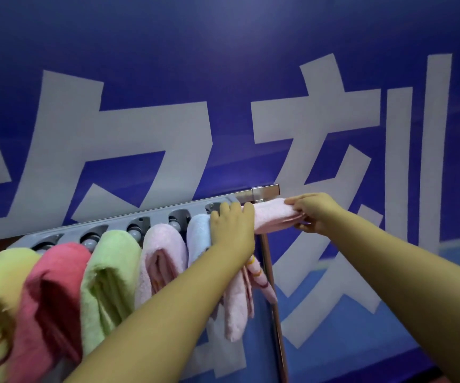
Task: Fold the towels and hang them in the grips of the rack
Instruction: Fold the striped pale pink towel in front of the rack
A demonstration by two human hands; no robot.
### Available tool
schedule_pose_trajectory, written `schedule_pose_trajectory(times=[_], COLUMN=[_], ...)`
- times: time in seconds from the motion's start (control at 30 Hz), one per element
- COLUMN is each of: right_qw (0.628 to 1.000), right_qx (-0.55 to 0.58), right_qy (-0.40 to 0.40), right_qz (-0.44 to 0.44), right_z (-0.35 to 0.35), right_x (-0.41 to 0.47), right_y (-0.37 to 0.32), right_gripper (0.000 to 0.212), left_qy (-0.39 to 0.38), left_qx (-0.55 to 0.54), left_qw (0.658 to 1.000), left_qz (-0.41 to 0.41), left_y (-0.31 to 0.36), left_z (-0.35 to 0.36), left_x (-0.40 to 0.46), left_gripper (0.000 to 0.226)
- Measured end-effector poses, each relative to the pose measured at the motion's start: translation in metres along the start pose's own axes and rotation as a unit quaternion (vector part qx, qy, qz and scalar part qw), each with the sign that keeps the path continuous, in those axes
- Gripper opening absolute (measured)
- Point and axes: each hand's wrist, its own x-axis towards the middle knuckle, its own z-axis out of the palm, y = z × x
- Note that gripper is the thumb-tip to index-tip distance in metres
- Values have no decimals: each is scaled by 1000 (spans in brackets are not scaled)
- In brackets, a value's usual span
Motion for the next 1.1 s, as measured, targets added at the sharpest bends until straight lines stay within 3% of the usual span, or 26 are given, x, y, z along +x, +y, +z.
schedule_pose_trajectory(times=[0.17,0.4,0.67,0.8,0.97,1.1], right_qw=[998,993,983,982,979,990], right_qx=[49,70,38,35,39,72], right_qy=[-11,-9,-54,-55,-55,0], right_qz=[-29,-99,-173,-179,-191,-120], right_z=[-4,11,42,37,28,17], right_x=[1,-4,-21,-18,-3,15], right_y=[0,-41,-85,-80,-62,-37], right_gripper=[29,23,17,13,31,22], left_qy=[19,56,119,116,101,43], left_qx=[56,-81,-168,-136,-58,-47], left_qw=[998,995,974,978,989,997], left_qz=[20,10,-91,-111,-94,-43], left_y=[0,-7,-8,-10,-15,-13], left_z=[1,-1,-1,-6,-10,-2], left_x=[0,-2,-4,-2,0,2], left_gripper=[59,49,30,35,41,42])
